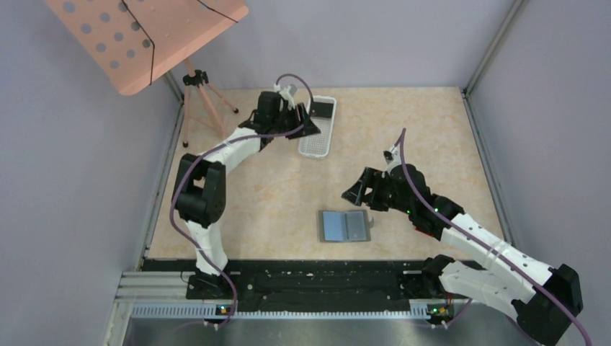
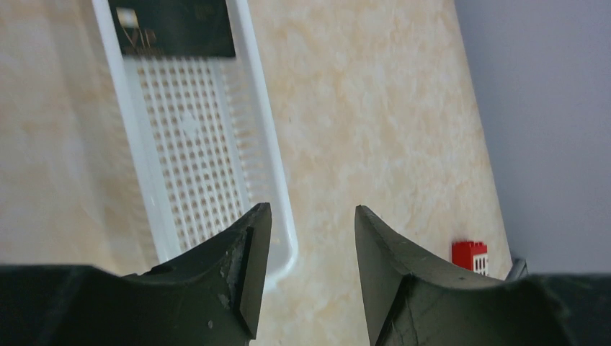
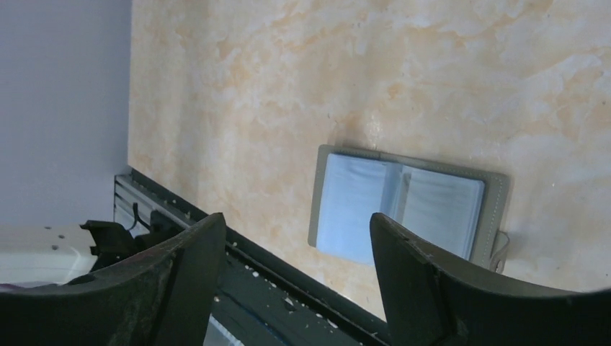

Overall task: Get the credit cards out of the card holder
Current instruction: Remove the credit card from the card holder.

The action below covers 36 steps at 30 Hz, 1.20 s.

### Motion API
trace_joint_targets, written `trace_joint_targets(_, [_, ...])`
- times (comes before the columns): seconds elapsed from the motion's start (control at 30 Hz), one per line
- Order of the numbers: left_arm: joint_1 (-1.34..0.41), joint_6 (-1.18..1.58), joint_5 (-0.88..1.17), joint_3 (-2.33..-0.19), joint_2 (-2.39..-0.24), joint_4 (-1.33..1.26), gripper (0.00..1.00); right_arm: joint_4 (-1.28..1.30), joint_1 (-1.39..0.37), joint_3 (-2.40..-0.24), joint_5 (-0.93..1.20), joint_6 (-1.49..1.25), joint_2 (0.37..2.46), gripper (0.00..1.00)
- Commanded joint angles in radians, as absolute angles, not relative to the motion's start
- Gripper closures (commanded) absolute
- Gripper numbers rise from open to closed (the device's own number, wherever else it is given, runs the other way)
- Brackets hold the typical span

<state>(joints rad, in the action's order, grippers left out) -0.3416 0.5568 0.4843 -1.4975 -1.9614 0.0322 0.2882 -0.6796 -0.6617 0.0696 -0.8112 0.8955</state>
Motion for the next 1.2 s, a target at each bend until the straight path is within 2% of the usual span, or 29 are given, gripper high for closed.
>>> trace_joint_targets(0.0, [-0.438, 0.490, 0.466, -1.294, -1.707, 0.187, 0.49, 0.294, -0.676, -0.638, 0.118, -0.813, 0.905, 0.30])
trace_joint_targets(0.13, [-0.549, 0.500, 0.435, -1.093, -1.509, 0.201, 0.49, 0.260, -0.679, -0.567, 0.151, -0.834, 0.892, 0.46])
trace_joint_targets(0.2, [-0.590, 0.545, 0.467, -1.006, -1.437, 0.178, 0.50, 0.248, -0.680, -0.523, 0.150, -0.849, 0.886, 0.48])
trace_joint_targets(0.33, [-0.696, 0.641, 0.492, -0.850, -1.371, 0.064, 0.54, 0.220, -0.680, -0.452, 0.126, -0.874, 0.866, 0.50])
trace_joint_targets(0.53, [-0.782, 0.719, 0.525, -0.755, -1.399, -0.130, 0.60, 0.185, -0.680, -0.398, 0.091, -0.878, 0.862, 0.51])
trace_joint_targets(0.67, [-0.787, 0.773, 0.591, -0.708, -1.473, -0.268, 0.70, 0.189, -0.680, -0.395, 0.070, -0.873, 0.869, 0.51])
trace_joint_targets(0.83, [-0.799, 0.765, 0.556, -0.668, -1.528, -0.270, 0.81, 0.187, -0.680, -0.385, 0.058, -0.870, 0.890, 0.51])
trace_joint_targets(1.17, [-0.833, 0.732, 0.475, -0.597, -1.561, -0.249, 0.85, 0.146, -0.680, -0.343, 0.046, -0.877, 0.948, 0.51])
